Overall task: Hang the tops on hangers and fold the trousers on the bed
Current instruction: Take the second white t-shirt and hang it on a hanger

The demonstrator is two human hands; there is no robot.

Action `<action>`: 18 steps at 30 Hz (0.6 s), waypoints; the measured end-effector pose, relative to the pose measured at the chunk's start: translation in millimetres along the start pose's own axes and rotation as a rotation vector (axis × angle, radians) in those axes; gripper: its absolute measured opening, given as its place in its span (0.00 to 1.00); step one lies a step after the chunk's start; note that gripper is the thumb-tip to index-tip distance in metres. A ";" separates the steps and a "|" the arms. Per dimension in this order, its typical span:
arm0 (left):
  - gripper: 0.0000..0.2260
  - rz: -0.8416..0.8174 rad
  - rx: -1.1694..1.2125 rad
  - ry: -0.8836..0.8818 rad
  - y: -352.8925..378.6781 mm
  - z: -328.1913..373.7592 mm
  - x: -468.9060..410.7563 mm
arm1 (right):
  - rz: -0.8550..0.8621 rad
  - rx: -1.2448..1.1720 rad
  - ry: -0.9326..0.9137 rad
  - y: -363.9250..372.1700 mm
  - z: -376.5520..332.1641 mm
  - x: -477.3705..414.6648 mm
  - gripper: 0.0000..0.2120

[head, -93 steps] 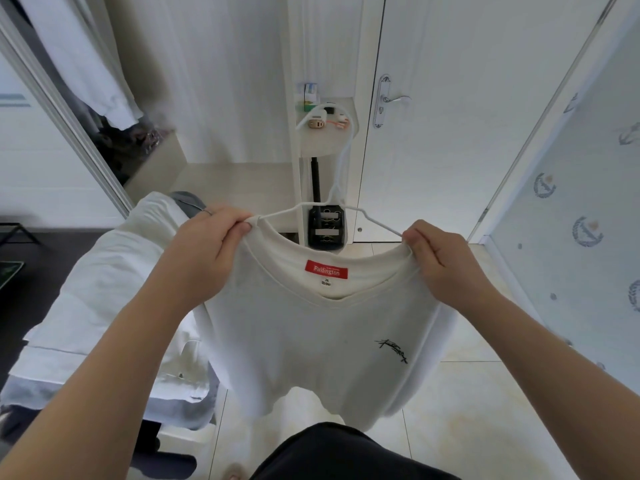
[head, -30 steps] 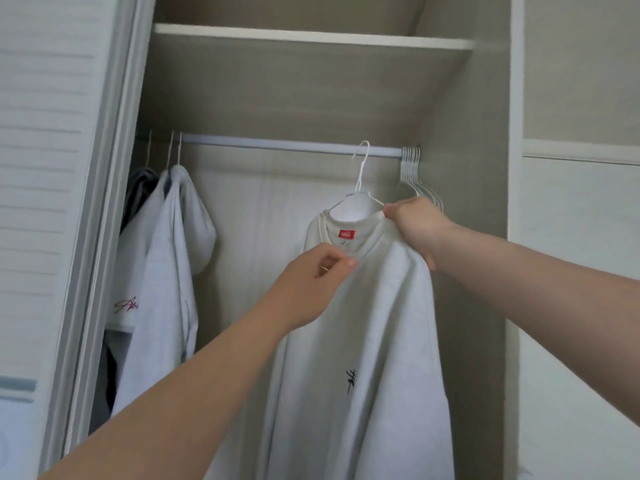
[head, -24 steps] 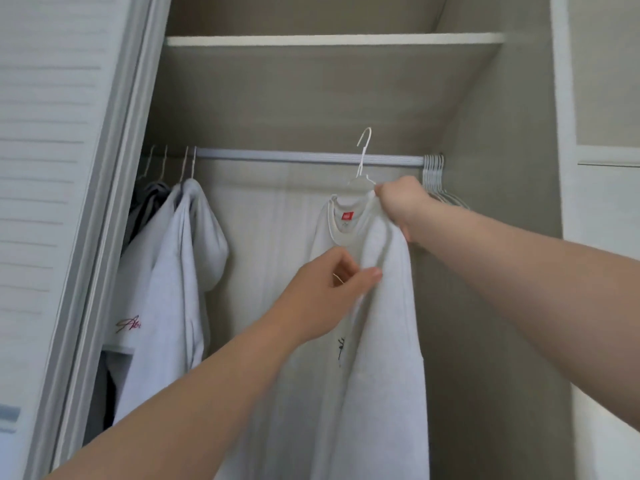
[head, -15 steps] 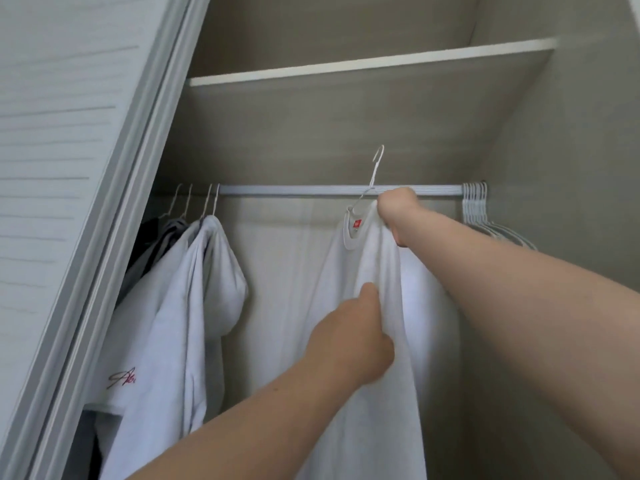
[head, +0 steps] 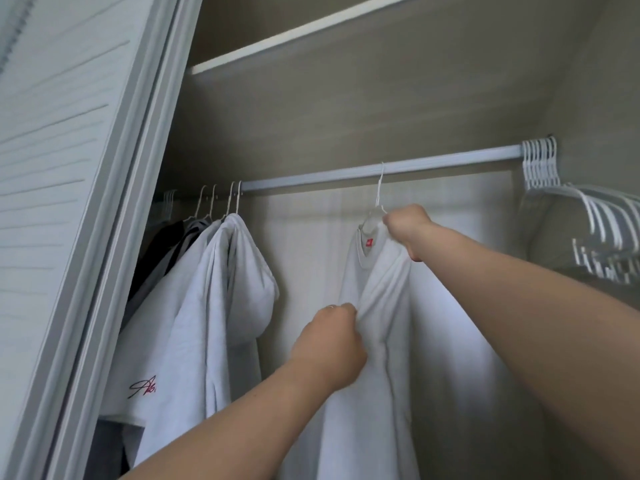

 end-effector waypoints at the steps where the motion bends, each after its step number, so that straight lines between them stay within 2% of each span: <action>1: 0.10 0.016 0.002 -0.015 1.0 -6.0 0.1 | -0.002 0.024 0.020 -0.8 -0.2 4.0 0.06; 4: 0.14 0.038 0.039 -0.040 2.6 -21.7 2.4 | -0.010 0.097 -0.017 -0.1 2.9 5.8 0.08; 7: 0.14 0.042 0.045 -0.032 2.9 -33.2 5.4 | -0.058 0.194 -0.038 -0.9 -4.5 28.7 0.03; 12: 0.14 0.083 0.044 -0.014 -6.5 -47.5 9.3 | -0.176 0.440 -0.019 3.9 -18.6 69.3 0.09; 14: 0.14 0.105 0.038 -0.003 -13.5 -50.7 10.7 | -0.160 0.446 -0.044 6.9 -26.2 77.0 0.10; 18: 0.13 0.138 0.031 -0.001 -32.0 -59.0 12.3 | -0.181 0.270 -0.106 17.0 -24.1 73.2 0.10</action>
Point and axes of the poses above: each hand's wrist, its own x-axis away from the middle knuckle, its own y-axis out of the palm, z = x × y, the point moved 3 cm from there along -x, towards the middle knuckle, and after that the axes turned 2 degrees about y, right-handed, at the moved point
